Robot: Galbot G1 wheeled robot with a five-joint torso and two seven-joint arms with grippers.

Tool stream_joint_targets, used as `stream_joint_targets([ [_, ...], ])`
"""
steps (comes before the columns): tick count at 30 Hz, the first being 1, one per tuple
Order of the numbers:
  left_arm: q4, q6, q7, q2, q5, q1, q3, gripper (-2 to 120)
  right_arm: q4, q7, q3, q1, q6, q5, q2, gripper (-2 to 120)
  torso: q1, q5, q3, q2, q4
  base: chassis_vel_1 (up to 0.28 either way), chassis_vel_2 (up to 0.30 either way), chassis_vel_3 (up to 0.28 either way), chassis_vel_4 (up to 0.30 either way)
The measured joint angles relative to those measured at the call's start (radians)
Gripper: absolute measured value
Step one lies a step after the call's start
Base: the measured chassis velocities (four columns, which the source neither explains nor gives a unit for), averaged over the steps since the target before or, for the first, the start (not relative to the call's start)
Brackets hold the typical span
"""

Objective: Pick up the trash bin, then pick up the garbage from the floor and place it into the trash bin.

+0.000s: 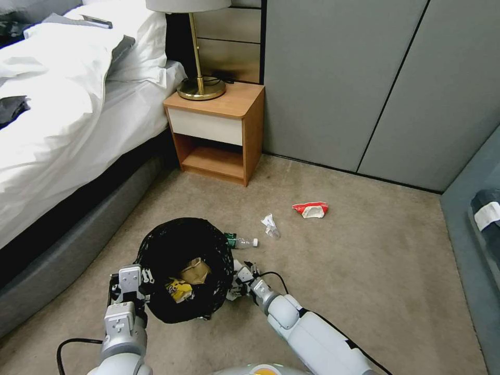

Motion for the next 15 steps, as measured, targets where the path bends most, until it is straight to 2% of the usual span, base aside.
stream_joint_targets([
  [15, 0.000, 0.000, 0.000, -0.001, 0.003, 0.003, 0.001, 1, -0.005, 0.002, -0.001, 0.000, 0.004, -0.010, 0.011, 100, 0.000, 0.0000, 0.000, 0.000, 0.0000, 0.000, 0.000, 0.000, 0.000],
])
